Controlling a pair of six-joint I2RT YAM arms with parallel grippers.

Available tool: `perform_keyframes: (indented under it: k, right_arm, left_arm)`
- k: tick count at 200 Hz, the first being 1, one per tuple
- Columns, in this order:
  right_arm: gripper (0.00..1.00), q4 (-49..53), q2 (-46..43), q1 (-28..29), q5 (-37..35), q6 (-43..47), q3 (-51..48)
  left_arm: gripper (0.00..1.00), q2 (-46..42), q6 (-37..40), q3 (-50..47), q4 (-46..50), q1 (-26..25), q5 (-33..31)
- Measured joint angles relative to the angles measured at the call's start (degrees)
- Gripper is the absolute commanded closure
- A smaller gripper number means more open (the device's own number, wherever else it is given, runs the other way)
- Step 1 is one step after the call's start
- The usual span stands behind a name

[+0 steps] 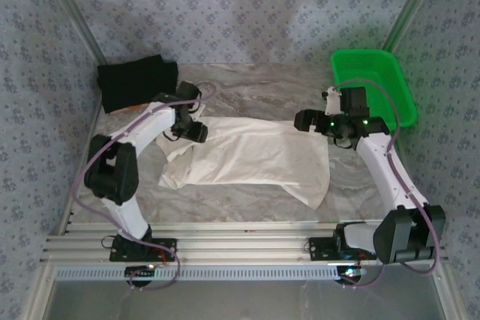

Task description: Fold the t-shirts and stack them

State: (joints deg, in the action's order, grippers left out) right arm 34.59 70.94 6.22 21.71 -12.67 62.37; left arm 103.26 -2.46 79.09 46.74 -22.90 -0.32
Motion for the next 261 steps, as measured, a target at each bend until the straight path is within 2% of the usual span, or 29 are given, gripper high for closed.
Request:
perform_keyframes:
  k: [25,50,100,149,198,261]
  right_arm:
    - [0.00,0.57,-1.31,1.09,1.60,-0.42,-0.79]
    - [0.00,0.79,-1.31,1.22,2.21,-0.66,-1.51]
    - [0.00,1.11,-1.31,1.22,3.43,-1.55,-2.56]
    - [0.00,1.20,-1.31,1.33,3.65,-1.97,-2.64]
    - [0.00,1.20,-1.31,1.55,3.61,-2.14,-2.99]
    - [0.00,1.18,-1.07,2.43,3.61,-2.14,-3.21]
  left_arm:
    - [0.48,4.02,2.54,0.46,0.02,-1.73,-3.02]
    - [0.57,7.48,4.22,2.32,-0.52,-3.39,-6.27]
    - [0.69,12.70,5.99,4.52,-2.49,-4.00,-11.78]
    - [0.84,13.33,8.57,4.90,-3.52,-4.02,-14.53]
    - [0.89,13.38,10.54,8.17,-2.14,-3.82,-12.11]
    - [0.91,14.75,13.42,17.00,5.84,0.17,0.74]
